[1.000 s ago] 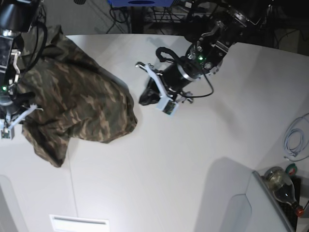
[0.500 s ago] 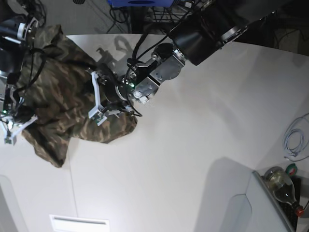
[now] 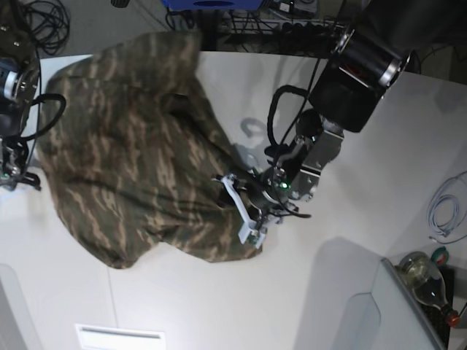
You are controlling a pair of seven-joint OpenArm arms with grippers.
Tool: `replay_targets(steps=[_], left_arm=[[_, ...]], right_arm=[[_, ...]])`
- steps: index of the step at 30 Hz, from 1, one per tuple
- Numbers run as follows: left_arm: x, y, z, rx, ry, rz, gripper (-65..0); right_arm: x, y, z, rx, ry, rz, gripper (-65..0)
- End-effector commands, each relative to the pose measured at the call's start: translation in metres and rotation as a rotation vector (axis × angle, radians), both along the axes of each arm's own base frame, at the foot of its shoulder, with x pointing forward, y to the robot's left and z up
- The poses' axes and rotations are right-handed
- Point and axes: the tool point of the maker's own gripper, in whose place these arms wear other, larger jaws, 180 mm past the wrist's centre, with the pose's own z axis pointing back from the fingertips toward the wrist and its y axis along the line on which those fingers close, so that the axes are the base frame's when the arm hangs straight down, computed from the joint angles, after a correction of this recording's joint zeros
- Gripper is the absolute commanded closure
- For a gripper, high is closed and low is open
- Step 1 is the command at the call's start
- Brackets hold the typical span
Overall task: Layout the t-shirt on the table in an organized manner, then fold the t-shirt properly
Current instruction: 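Regrasp the shirt edge with the left gripper and pull it outward, then grasp the shirt edge with both grippers and lift it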
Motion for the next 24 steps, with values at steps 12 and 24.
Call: replay_targets(steps=[12, 24], left_arm=[[0.050, -0.016, 0.128, -0.257, -0.261, -0.007, -40.0], [-0.070, 0.093, 0.049, -0.380, -0.007, 0.289, -57.6]], right_arm=[[0.016, 0.074, 0.121, -0.032, -0.248, 0.206, -0.9], [-0.089, 0.159, 0.080, 0.140, -0.041, 0.315, -30.5]])
